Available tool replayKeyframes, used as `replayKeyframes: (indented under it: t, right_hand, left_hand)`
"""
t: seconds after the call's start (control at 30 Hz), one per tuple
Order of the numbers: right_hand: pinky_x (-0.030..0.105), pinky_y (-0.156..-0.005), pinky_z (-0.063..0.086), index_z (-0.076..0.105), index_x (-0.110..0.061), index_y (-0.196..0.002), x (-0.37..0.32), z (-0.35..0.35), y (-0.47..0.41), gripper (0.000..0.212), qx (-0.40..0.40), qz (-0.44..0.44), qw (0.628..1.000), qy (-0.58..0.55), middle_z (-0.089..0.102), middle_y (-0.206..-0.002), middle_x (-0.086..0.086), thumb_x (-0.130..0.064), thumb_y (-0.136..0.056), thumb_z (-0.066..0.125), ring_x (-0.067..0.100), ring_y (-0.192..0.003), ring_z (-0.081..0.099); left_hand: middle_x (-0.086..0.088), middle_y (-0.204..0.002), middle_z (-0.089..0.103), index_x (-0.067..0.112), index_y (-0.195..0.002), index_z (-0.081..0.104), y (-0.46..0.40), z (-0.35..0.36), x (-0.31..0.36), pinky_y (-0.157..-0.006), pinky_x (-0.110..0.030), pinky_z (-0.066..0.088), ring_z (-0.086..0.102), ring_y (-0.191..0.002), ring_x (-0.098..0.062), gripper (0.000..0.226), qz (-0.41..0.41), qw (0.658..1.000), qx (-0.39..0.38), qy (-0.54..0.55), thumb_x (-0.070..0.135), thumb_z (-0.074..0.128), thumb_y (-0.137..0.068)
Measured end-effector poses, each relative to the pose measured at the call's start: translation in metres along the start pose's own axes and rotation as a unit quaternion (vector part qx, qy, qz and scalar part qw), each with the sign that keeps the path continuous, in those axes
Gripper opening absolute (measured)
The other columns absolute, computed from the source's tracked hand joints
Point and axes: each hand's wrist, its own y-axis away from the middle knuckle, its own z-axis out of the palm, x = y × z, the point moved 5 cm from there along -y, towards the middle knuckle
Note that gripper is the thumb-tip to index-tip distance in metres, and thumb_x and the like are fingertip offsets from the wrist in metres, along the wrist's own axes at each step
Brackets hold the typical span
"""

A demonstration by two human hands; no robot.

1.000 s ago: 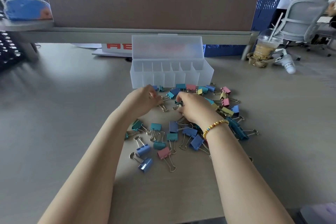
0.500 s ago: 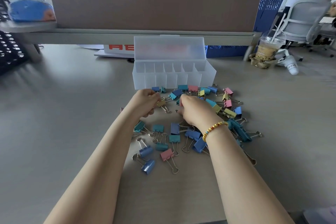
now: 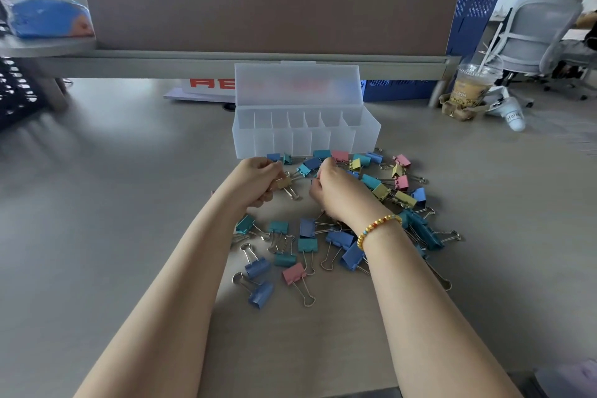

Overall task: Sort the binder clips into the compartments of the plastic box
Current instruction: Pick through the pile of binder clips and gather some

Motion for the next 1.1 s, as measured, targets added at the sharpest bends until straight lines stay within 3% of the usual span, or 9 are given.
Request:
replayKeyframes:
  t: [0.13,0.2,0.3,0.37,0.57,0.7,0.87,1.0,1.1]
  right_hand:
    - [0.025,-0.047,0.028,0.04,-0.008,-0.093,0.0,-0.007,0.003,0.019,-0.009,0.042,0.961,-0.274,0.037,-0.067,0.001,-0.021,-0.1,0.028,0.013,-0.054,0.036]
    - [0.02,-0.038,0.022,0.035,-0.014,-0.073,0.002,-0.004,0.002,0.027,-0.029,0.088,0.85,-0.519,0.03,-0.059,0.0,-0.017,-0.097,0.023,0.011,-0.045,0.029]
    - [0.013,-0.029,0.016,0.034,-0.014,-0.066,0.004,0.004,0.004,0.028,-0.066,0.146,0.596,-0.787,0.03,-0.048,-0.003,-0.012,-0.091,0.023,0.006,-0.033,0.026]
    - [0.011,-0.029,0.017,0.039,-0.012,-0.068,0.005,0.006,0.005,0.027,-0.07,0.148,0.53,-0.832,0.032,-0.045,-0.003,-0.013,-0.09,0.023,0.007,-0.031,0.027]
    - [0.013,-0.025,0.015,0.036,-0.015,-0.06,-0.004,0.005,0.001,0.045,-0.066,0.163,0.555,-0.813,0.033,-0.043,-0.005,-0.037,-0.099,0.034,0.004,-0.03,0.027]
    - [0.011,-0.025,0.018,0.04,-0.012,-0.067,-0.003,0.004,-0.014,0.035,0.0,0.212,0.529,-0.822,0.047,-0.048,-0.002,-0.024,-0.099,0.041,0.001,-0.029,0.037]
    - [0.01,-0.033,0.039,0.056,-0.005,-0.081,-0.009,-0.012,-0.053,0.022,0.036,0.219,0.514,-0.828,0.062,-0.069,0.006,-0.014,-0.098,0.046,0.004,-0.041,0.059]
    - [0.01,-0.03,0.03,0.052,-0.007,-0.074,-0.031,-0.019,-0.105,0.03,0.03,0.201,0.535,-0.82,0.046,-0.058,0.0,-0.012,-0.1,0.037,0.004,-0.041,0.043]
    - [0.012,-0.026,0.021,0.047,-0.011,-0.068,-0.056,-0.007,-0.145,0.034,0.02,0.205,0.586,-0.783,0.039,-0.051,-0.002,-0.015,-0.099,0.034,0.002,-0.026,0.033]
  left_hand:
    - [0.004,-0.047,0.036,0.011,-0.073,0.053,0.002,0.0,0.002,-0.032,-0.008,0.013,0.027,-0.029,-0.004,0.027,-0.007,0.995,-0.011,0.102,0.019,0.044,-0.097]
    - [0.004,-0.045,0.034,0.01,-0.073,0.052,0.003,0.0,0.003,-0.031,-0.006,0.011,0.025,-0.028,-0.003,0.028,-0.019,0.985,-0.014,0.168,0.017,0.043,-0.098]
    - [0.002,-0.053,0.031,0.011,-0.074,0.052,0.003,-0.001,0.003,-0.03,-0.005,0.01,0.025,-0.028,-0.002,0.028,-0.043,0.968,-0.012,0.245,0.017,0.04,-0.099]
    - [0.001,-0.056,0.03,0.011,-0.075,0.051,0.005,0.0,0.004,-0.029,-0.006,0.009,0.026,-0.028,-0.002,0.027,-0.053,0.962,-0.008,0.268,0.016,0.04,-0.099]
    - [0.003,-0.045,0.042,0.008,-0.071,0.053,0.0,0.006,0.006,-0.028,-0.006,0.011,0.027,-0.026,-0.003,0.033,-0.074,0.94,-0.001,0.332,0.016,0.036,-0.099]
    - [0.001,-0.052,0.049,0.006,-0.074,0.057,-0.017,-0.007,0.022,-0.025,-0.01,0.014,0.029,-0.026,-0.002,0.036,-0.05,0.936,0.013,0.347,0.012,0.031,-0.099]
    - [0.001,-0.055,0.044,0.008,-0.072,0.056,-0.057,-0.049,0.039,-0.025,-0.011,0.015,0.03,-0.027,-0.002,0.033,-0.02,0.928,0.088,0.361,0.008,0.032,-0.095]
    - [0.004,-0.05,0.038,0.014,-0.064,0.05,-0.084,-0.076,0.043,-0.03,-0.01,0.018,0.029,-0.028,-0.003,0.036,-0.014,0.921,0.16,0.354,0.008,0.03,-0.093]
    - [0.007,-0.04,0.037,0.015,-0.061,0.048,-0.095,-0.086,0.043,-0.033,-0.01,0.02,0.029,-0.031,-0.004,0.037,-0.019,0.91,0.196,0.366,0.012,0.033,-0.095]
